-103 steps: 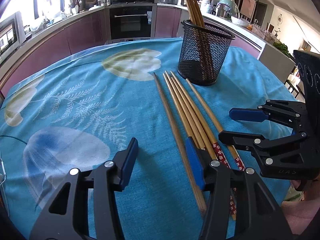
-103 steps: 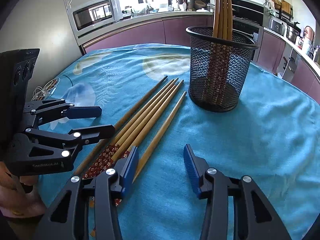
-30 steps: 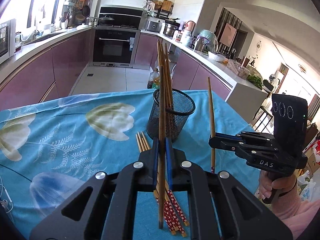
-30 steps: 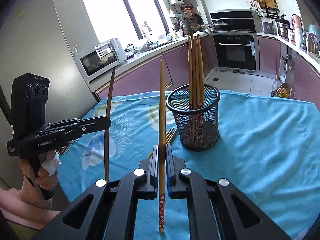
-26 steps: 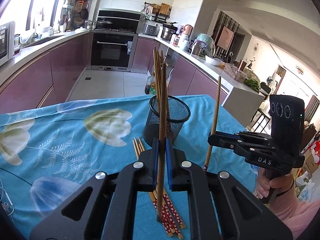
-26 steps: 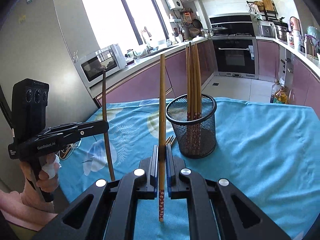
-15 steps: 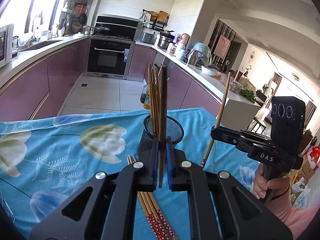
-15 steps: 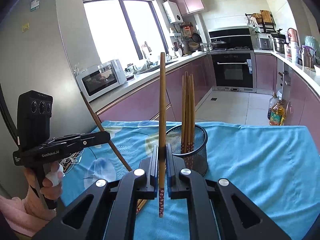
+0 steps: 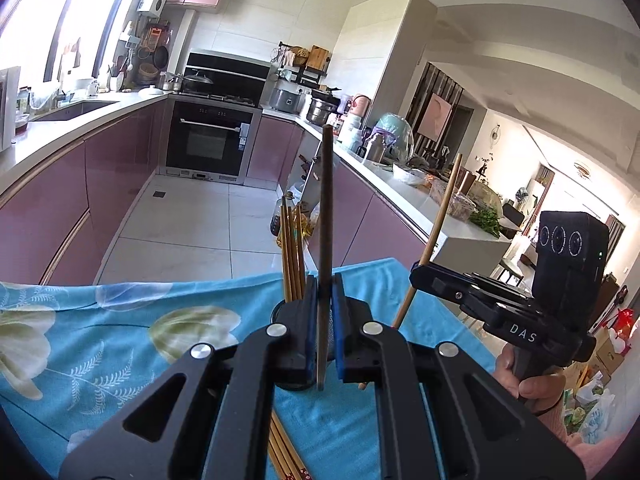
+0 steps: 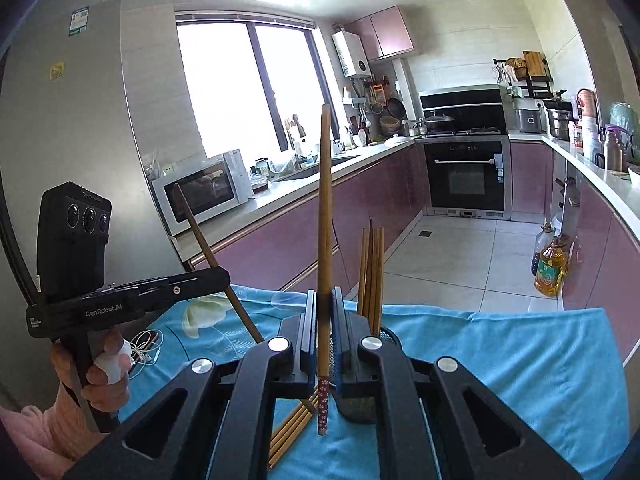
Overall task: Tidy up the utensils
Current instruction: 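Lift the chopstick upright over the mesh cup with the right gripper while the left carries its own, then lower the chopstick into the mesh cup and open the right gripper while the left releases its own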
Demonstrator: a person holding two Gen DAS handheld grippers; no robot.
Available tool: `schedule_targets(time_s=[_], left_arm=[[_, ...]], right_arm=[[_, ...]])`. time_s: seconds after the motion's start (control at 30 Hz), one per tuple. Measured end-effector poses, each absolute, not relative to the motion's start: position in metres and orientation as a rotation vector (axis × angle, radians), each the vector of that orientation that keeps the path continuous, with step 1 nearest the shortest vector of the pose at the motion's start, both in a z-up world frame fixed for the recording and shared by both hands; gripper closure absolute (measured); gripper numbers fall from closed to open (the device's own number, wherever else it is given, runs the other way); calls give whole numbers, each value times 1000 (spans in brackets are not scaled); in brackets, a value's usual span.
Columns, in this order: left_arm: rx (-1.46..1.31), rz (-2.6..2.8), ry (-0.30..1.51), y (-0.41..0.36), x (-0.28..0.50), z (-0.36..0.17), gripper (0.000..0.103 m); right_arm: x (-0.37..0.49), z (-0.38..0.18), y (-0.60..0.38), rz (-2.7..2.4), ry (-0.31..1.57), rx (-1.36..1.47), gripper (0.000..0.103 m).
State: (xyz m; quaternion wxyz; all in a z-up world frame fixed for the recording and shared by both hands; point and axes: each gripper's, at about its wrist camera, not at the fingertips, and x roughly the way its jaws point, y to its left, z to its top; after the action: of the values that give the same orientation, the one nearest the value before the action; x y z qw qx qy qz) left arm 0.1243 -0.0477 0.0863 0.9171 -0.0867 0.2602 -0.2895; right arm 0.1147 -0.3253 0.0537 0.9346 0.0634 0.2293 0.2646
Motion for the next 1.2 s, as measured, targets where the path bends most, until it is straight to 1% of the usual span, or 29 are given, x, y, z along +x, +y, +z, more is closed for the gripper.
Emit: schedule_targets(time_s=[0.23, 0.47, 0.83, 1.2], left_arm=[[-186, -589, 496, -49, 131, 108, 96], [-186, -562, 487, -54, 142, 112, 96], [-92, -546, 611, -73, 173, 74, 96], [-17, -557, 702, -90, 191, 48, 96]], right_arm=[[129, 62, -327, 524, 440, 141, 97], [145, 56, -327, 498, 446, 173, 97], [171, 28, -324, 461, 534, 182, 97], [189, -4, -311, 456, 705, 126, 97]])
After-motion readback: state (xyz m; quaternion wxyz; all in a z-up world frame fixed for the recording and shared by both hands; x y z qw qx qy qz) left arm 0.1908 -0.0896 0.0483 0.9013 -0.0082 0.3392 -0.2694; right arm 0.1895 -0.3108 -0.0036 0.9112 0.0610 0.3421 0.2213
